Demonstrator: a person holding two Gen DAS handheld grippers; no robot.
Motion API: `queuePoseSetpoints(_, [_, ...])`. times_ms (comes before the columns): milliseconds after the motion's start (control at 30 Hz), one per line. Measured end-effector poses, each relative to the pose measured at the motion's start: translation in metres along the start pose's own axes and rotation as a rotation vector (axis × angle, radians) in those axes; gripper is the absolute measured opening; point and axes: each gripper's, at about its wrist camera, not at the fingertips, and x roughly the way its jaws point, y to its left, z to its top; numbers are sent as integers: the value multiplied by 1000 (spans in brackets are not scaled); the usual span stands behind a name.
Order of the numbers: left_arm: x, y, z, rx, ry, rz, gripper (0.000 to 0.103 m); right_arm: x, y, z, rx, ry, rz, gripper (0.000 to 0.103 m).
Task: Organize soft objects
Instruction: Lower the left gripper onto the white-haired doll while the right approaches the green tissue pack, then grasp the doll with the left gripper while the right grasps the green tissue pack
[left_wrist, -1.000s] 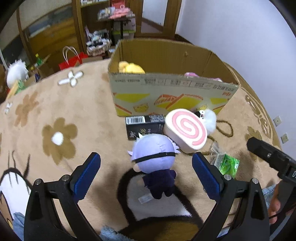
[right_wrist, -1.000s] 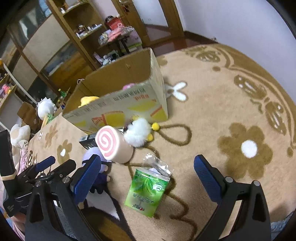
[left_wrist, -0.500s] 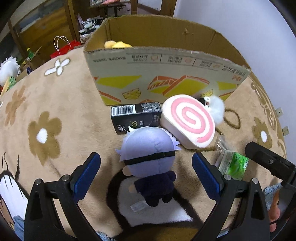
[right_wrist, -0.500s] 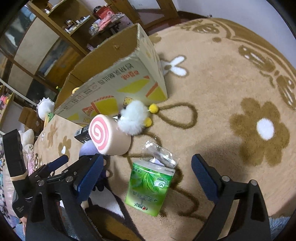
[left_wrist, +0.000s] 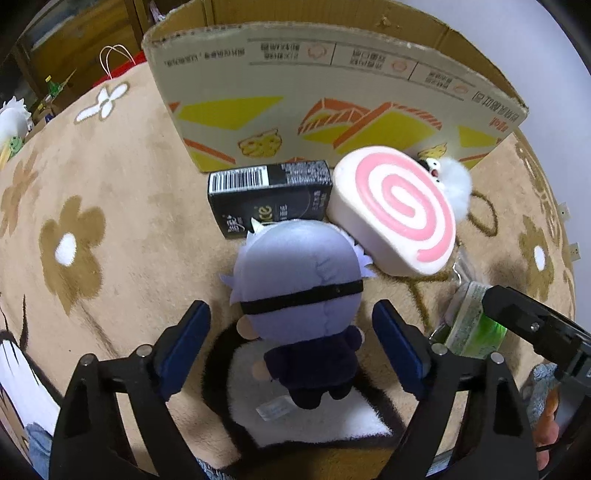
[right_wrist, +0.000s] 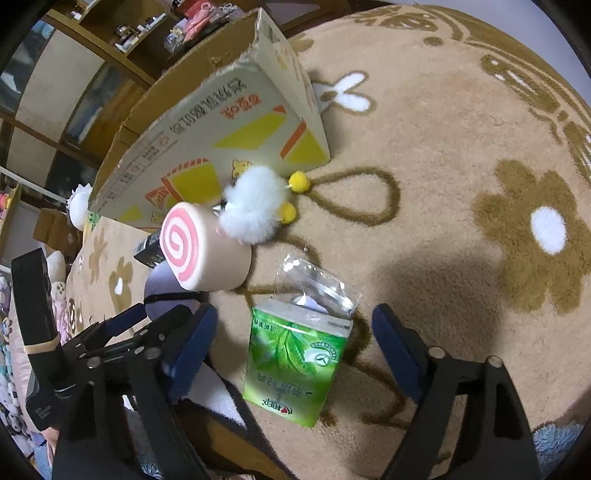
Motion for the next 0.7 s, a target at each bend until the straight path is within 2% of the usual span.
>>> queuePoseSetpoints(33, [1,0,0,0,4,-1,82,3,-1,1,0,9,0,75])
queuePoseSetpoints(167, [7,1,-1,-6,27,2,75,9,-1,0,-7,32,-15,62])
queuePoseSetpoints(367, [13,6,-1,-27,48,-33,66,13,5,0,-39,28,-35,61])
queuePoseSetpoints(467, [11,5,-2,-19,43,-48,56,14,12,-1,-74,16,-54,60])
queuePoseSetpoints(567, [9,-2,-4,-8,29,-39,54,14,21,-2,-119,-2,-71,58])
queuePoseSetpoints(700, [0,-2,-7,1,1,13,53,10,38,-4,-196,-44,-91,57])
